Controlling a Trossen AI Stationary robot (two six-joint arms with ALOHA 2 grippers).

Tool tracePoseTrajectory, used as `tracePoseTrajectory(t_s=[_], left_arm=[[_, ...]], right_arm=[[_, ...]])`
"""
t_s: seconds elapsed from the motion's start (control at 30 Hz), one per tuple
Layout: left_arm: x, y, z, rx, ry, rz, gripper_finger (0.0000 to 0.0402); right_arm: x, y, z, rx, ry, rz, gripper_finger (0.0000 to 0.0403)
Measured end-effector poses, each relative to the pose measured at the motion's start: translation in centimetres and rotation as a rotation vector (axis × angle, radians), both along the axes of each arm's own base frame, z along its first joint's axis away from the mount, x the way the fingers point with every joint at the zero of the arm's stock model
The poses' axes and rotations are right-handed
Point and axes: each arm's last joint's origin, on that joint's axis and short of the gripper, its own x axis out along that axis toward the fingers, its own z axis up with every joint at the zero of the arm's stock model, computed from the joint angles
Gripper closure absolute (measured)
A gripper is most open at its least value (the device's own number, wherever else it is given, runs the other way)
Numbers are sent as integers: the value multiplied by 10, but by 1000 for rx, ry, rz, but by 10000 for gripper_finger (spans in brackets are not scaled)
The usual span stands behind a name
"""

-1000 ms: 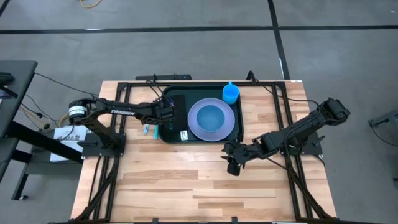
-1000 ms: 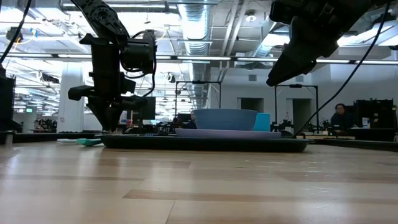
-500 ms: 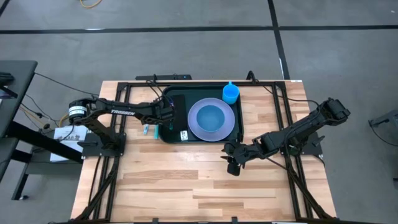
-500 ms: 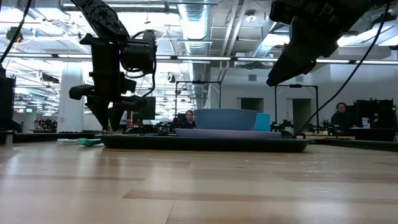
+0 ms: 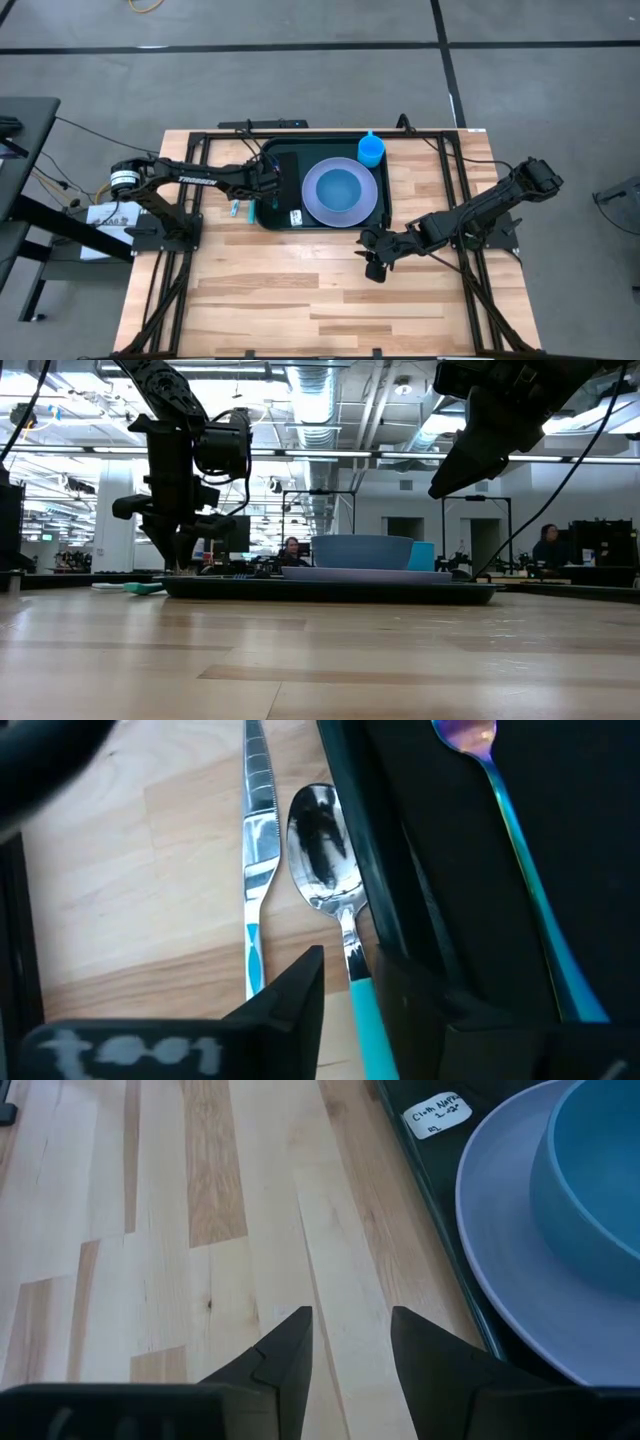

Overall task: Set up tray
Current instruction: Put the light blue spoon on the black napkin to the right of the blue fork

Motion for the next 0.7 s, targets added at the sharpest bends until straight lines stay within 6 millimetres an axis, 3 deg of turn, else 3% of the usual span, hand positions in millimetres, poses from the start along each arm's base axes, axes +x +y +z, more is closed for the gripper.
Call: tracePoseTrajectory(t_s=[0.2, 0.7], left_arm=[[0, -1, 0, -16, -3, -2, 337], [-2, -6, -8, -23, -19, -9, 338]], right_arm=[[0, 0, 0, 0, 0, 0, 274], [0, 0, 0, 0, 0, 0, 274]])
